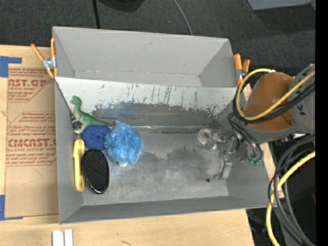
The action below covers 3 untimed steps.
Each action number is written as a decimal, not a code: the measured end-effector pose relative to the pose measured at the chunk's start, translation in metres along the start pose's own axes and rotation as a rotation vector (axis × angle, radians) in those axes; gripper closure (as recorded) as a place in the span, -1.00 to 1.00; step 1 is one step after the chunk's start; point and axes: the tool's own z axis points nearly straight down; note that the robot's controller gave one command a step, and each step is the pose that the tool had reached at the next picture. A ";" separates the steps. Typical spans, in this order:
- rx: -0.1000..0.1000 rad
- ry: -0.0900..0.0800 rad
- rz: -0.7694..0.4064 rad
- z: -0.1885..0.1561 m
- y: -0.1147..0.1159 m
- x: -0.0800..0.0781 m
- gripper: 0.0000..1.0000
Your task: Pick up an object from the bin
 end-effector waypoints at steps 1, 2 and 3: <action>0.006 -0.022 0.144 0.013 0.006 -0.036 -1.00; 0.000 -0.003 0.235 0.013 0.056 -0.029 1.00; 0.000 -0.003 0.236 0.013 0.055 -0.029 1.00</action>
Offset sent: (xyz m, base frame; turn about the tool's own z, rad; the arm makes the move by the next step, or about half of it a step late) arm 0.0325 0.0519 -0.0130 0.2368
